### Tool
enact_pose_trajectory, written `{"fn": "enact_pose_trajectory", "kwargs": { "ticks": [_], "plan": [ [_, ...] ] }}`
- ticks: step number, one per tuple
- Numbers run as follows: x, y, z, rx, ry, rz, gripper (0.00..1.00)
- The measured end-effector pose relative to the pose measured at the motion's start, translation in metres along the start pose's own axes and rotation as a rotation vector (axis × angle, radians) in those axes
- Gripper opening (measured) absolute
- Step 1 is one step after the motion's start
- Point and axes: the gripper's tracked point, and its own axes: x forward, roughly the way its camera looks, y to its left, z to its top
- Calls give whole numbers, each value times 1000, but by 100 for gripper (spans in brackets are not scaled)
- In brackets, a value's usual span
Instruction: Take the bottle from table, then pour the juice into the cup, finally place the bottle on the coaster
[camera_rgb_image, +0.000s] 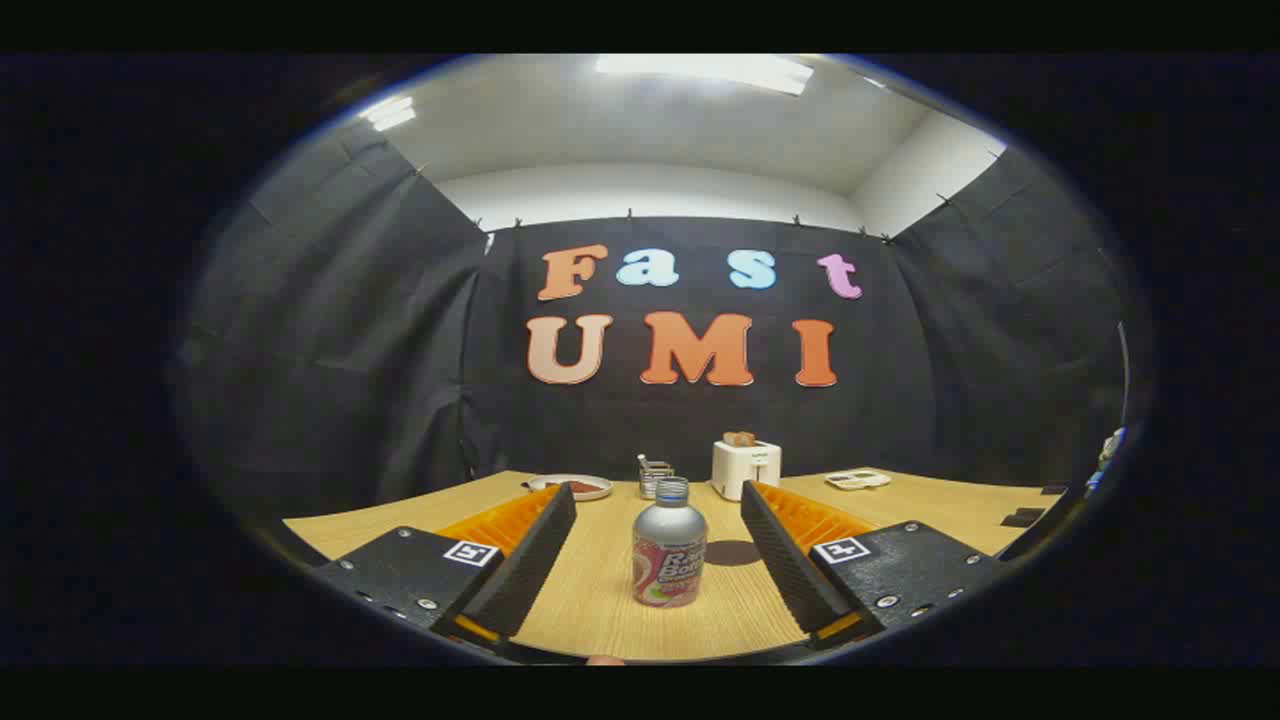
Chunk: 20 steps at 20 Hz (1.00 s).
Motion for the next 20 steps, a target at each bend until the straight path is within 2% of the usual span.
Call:
{"fn": "enact_pose_trajectory", "kwargs": {
  "ticks": [3,7,13,20],
  "plan": [
    [0,2,-2,-21,19,-1,98],
    [1,1,-8,11,41,-12,98],
    [3,-9,-36,0,121,-51,98],
    [8,-6,-39,-7,134,-38,99]
  ]
}}
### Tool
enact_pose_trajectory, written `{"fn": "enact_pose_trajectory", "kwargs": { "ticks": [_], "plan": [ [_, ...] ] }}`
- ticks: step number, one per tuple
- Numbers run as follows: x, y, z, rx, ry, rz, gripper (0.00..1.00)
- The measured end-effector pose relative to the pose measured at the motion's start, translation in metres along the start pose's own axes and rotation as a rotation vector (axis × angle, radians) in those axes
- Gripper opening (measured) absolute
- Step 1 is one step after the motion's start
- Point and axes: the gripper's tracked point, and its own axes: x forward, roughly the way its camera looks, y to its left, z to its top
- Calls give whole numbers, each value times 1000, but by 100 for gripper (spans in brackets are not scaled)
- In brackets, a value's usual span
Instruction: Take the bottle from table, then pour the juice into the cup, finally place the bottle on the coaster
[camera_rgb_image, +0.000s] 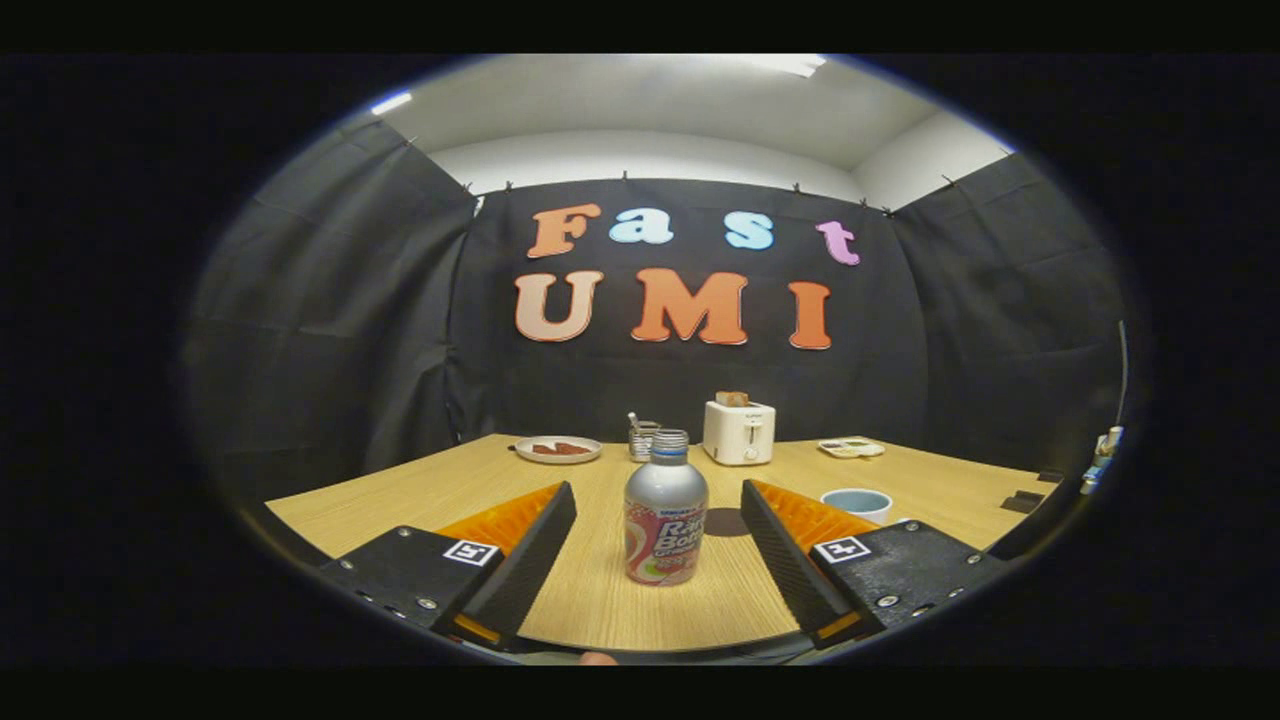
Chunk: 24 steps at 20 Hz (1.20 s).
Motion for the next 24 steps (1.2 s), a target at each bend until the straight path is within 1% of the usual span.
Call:
{"fn": "enact_pose_trajectory", "kwargs": {
  "ticks": [4,8,12,15,19,22,24],
  "plan": [
    [7,-6,-6,42,13,-11,98],
    [16,-18,-19,39,49,-42,98],
    [31,-20,-30,72,81,-32,98],
    [41,-13,-47,80,131,-6,99],
    [52,-15,-72,30,224,-23,99],
    [63,-5,-87,36,283,-2,99],
    [70,-2,-99,30,331,-7,99]
  ]
}}
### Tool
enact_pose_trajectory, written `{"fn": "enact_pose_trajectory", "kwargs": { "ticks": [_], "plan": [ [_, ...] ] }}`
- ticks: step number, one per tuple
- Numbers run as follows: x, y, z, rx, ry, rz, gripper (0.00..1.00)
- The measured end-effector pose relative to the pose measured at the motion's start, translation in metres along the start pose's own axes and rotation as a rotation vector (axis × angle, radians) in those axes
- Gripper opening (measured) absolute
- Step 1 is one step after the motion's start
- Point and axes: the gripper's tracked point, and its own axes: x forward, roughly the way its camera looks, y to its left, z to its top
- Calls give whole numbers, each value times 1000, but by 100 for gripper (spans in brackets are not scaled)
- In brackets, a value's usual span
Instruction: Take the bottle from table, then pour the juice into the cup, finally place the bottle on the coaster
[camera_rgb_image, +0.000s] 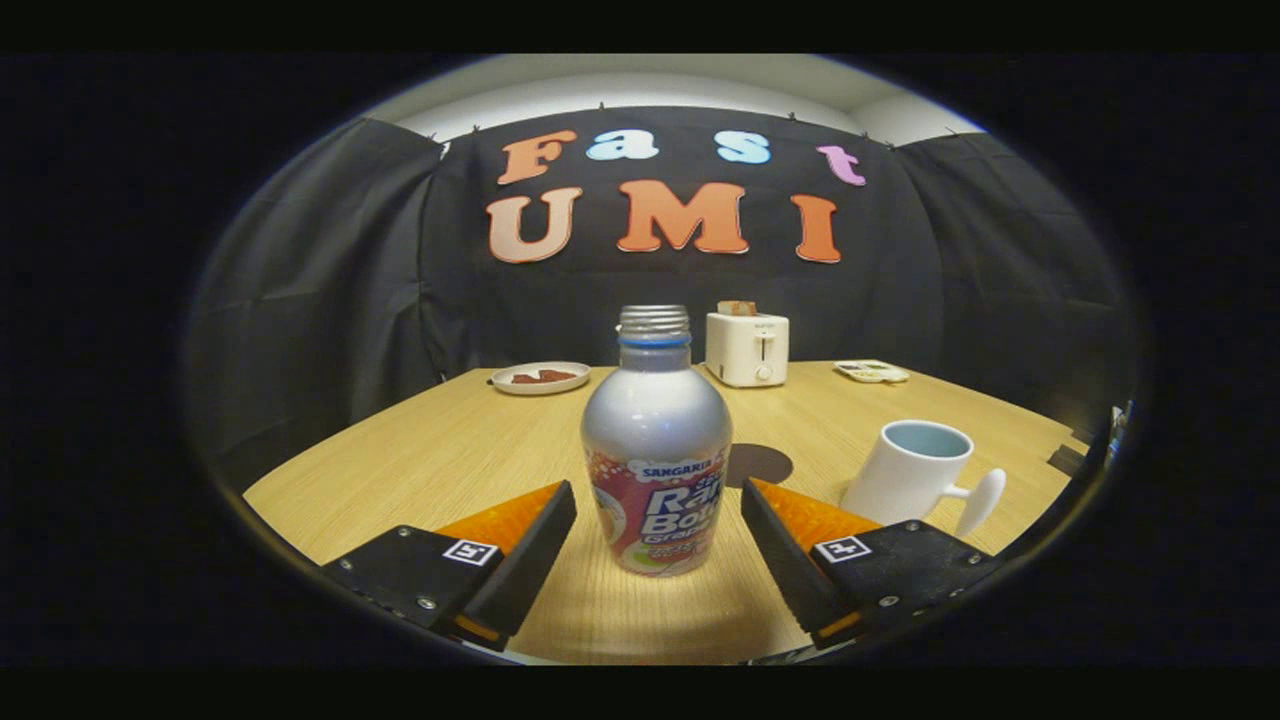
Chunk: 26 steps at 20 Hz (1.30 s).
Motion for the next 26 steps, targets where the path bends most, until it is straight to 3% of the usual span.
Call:
{"fn": "enact_pose_trajectory", "kwargs": {
  "ticks": [9,11,12,13,26],
  "plan": [
    [8,-4,-19,3,99,-15,99],
    [5,-5,-17,3,100,-24,89],
    [8,-8,-18,9,105,-34,78],
    [8,-8,-18,22,109,-31,77],
    [0,-22,44,467,-16,-17,77]
  ]
}}
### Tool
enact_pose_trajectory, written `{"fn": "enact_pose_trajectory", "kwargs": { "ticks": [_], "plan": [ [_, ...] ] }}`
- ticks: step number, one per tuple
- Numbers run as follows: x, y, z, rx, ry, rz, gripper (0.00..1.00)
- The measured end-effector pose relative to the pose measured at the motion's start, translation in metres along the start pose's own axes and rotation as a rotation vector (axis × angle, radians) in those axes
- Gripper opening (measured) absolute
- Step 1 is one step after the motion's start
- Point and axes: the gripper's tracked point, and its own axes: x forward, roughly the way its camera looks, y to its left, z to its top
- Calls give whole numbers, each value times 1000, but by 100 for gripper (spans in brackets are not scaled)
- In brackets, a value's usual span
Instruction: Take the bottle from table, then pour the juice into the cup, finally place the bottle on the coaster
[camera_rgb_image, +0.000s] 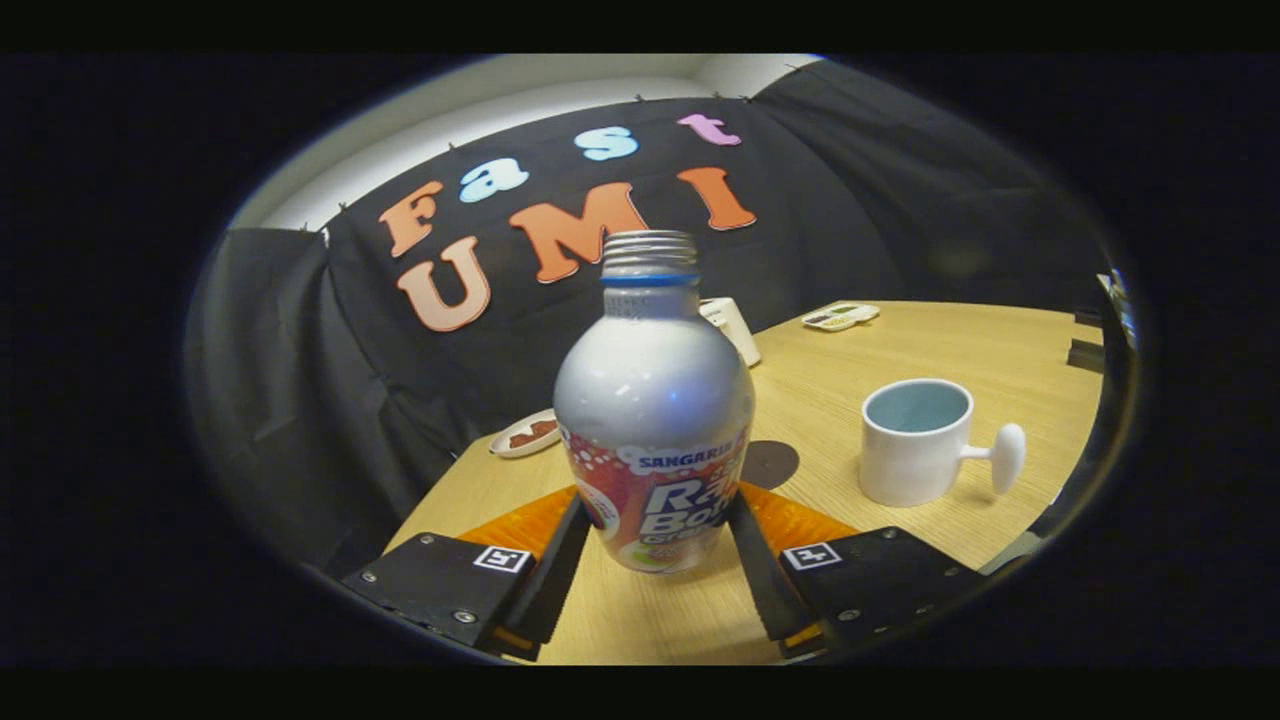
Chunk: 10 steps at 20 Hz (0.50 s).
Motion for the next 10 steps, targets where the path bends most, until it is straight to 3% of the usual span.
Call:
{"fn": "enact_pose_trajectory", "kwargs": {
  "ticks": [6,10],
  "plan": [
    [11,11,19,239,-28,32,77],
    [11,20,38,415,-81,107,77]
  ]
}}
